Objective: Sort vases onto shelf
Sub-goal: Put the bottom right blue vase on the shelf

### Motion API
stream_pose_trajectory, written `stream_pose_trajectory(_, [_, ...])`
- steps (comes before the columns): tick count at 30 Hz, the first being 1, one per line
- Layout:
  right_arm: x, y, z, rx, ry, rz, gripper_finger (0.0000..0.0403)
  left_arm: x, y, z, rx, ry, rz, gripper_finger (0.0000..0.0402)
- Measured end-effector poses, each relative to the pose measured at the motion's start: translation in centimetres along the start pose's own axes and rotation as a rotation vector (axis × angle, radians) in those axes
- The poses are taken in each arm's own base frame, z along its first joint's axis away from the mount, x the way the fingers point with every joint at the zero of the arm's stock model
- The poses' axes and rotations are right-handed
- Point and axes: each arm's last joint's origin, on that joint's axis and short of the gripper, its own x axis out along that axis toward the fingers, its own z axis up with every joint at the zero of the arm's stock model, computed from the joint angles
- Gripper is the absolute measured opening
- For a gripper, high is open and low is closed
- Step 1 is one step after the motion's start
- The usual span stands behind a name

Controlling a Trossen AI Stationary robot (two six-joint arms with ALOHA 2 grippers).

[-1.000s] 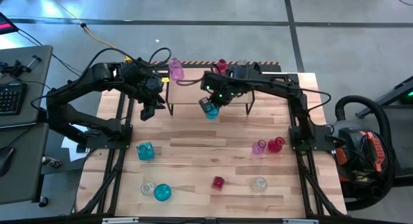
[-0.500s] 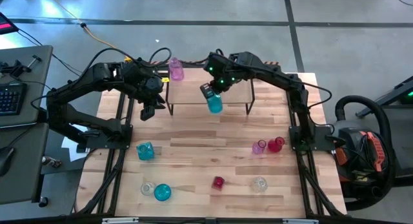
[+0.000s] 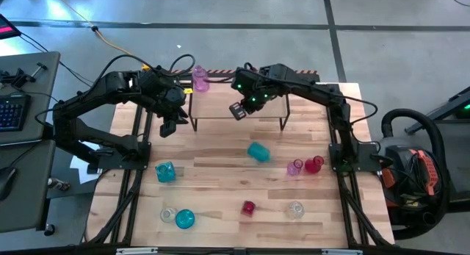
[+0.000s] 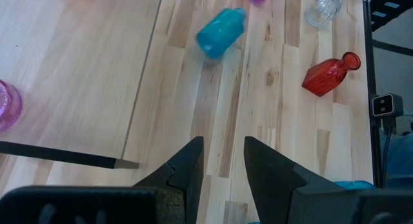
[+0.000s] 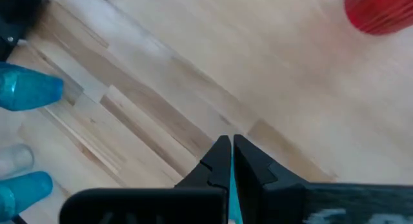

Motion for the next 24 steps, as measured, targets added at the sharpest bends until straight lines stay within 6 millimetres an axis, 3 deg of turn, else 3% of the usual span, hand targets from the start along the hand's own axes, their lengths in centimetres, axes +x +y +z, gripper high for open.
stream_pose_trajectory(9, [-0.1, 2.0, -2.9, -0.003, 0.073, -0.048, 0.0, 0.0, 0.0, 0.0, 0.0, 0.0, 0.0, 0.0104])
stream_pose_trajectory(19, [-0.8, 5.6, -6.9, 0.04, 0.006, -0.082, 0.0001, 0.0, 0.0, 0.0, 0.0, 0.0, 0.0, 0.0104])
stream_pose_trajectory(24, [-0.7, 7.1, -9.1, 0.084, 0.015, -0.083, 0.0032, 0.0, 0.0, 0.0, 0.0, 0.0, 0.0, 0.0104])
